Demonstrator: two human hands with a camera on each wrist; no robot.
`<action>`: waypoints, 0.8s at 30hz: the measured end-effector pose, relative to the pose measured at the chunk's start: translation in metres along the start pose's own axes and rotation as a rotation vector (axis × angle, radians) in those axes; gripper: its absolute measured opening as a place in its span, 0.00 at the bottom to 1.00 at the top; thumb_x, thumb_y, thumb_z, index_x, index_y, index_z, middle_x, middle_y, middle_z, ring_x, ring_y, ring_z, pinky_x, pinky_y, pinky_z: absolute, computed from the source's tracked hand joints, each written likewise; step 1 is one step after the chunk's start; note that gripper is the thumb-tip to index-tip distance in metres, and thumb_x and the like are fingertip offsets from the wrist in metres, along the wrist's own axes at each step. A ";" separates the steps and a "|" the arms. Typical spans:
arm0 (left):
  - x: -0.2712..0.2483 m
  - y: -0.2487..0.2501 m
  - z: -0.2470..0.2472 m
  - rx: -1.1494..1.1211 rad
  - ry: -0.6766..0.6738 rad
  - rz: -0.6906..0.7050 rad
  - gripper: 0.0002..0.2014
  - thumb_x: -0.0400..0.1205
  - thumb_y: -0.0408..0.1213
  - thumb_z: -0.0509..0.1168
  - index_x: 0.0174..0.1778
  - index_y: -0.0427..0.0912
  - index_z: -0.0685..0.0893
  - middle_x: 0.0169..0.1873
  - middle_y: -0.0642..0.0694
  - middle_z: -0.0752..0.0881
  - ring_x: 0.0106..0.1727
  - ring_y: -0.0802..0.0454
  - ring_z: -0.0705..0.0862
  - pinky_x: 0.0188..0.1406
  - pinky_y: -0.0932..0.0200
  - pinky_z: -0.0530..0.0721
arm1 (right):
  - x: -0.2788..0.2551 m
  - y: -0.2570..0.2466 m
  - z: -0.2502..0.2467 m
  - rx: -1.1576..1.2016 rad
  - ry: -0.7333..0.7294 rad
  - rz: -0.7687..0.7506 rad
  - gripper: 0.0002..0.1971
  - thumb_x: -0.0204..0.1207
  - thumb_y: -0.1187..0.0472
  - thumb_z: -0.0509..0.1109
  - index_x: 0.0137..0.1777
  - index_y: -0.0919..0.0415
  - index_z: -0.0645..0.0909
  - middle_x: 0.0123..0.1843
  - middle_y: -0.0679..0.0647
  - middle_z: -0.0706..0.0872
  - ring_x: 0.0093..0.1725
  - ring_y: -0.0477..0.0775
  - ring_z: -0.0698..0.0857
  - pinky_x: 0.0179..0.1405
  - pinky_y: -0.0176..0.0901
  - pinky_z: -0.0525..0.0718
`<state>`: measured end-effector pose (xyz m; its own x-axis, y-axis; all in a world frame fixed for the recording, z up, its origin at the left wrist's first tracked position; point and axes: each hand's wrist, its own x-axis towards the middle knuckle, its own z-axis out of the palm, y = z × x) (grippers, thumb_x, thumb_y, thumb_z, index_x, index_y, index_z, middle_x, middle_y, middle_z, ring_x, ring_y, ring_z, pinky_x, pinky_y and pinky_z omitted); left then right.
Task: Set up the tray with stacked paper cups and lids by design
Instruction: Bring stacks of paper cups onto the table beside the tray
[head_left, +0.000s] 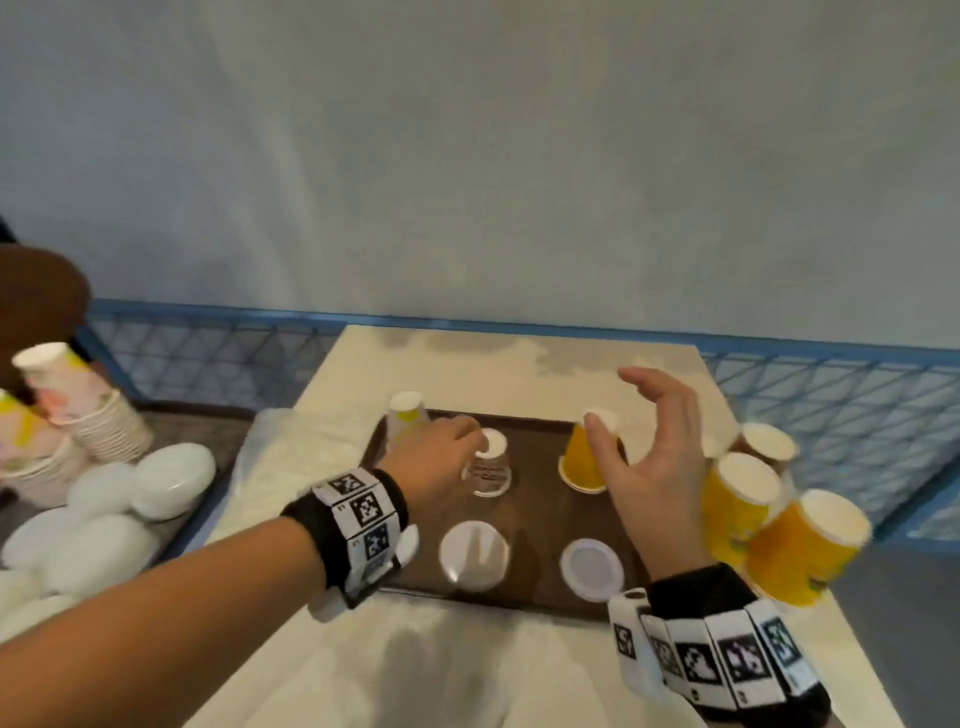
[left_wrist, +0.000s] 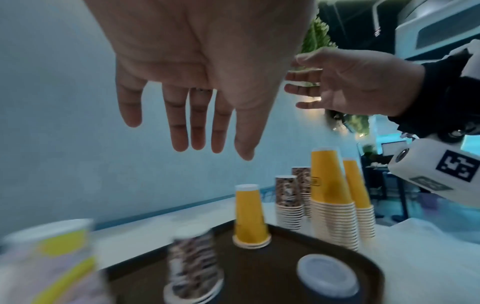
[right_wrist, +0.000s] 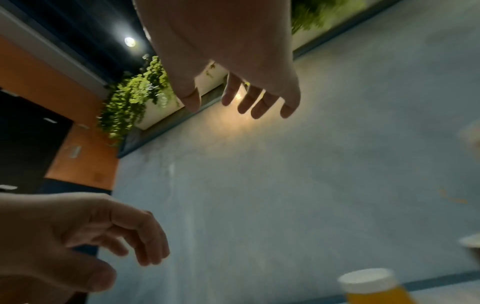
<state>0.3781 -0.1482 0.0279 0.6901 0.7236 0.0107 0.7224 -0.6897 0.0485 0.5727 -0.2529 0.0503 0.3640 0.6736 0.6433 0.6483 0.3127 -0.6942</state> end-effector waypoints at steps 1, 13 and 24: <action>-0.012 -0.018 -0.007 0.048 -0.018 -0.048 0.22 0.80 0.49 0.62 0.69 0.46 0.73 0.72 0.47 0.71 0.70 0.44 0.74 0.66 0.47 0.74 | 0.003 -0.007 0.017 0.010 -0.072 0.000 0.19 0.72 0.55 0.72 0.62 0.51 0.74 0.61 0.46 0.75 0.63 0.46 0.74 0.64 0.29 0.70; -0.188 -0.262 -0.021 -0.069 0.036 -0.764 0.24 0.78 0.46 0.67 0.68 0.43 0.73 0.68 0.42 0.74 0.68 0.41 0.75 0.64 0.43 0.77 | -0.012 -0.117 0.295 0.003 -0.673 -0.069 0.23 0.73 0.56 0.73 0.67 0.54 0.73 0.67 0.53 0.74 0.65 0.53 0.74 0.66 0.41 0.71; -0.261 -0.425 -0.008 -0.225 0.248 -0.996 0.37 0.74 0.43 0.72 0.76 0.39 0.62 0.74 0.40 0.64 0.75 0.39 0.67 0.67 0.39 0.77 | -0.035 -0.197 0.516 -0.089 -0.860 -0.062 0.27 0.72 0.55 0.73 0.70 0.53 0.70 0.71 0.54 0.71 0.69 0.58 0.72 0.69 0.55 0.75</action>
<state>-0.1093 -0.0442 0.0128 -0.2585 0.9637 0.0667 0.9166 0.2229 0.3318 0.0867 0.0078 -0.0017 -0.2830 0.9409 0.1863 0.7130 0.3363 -0.6153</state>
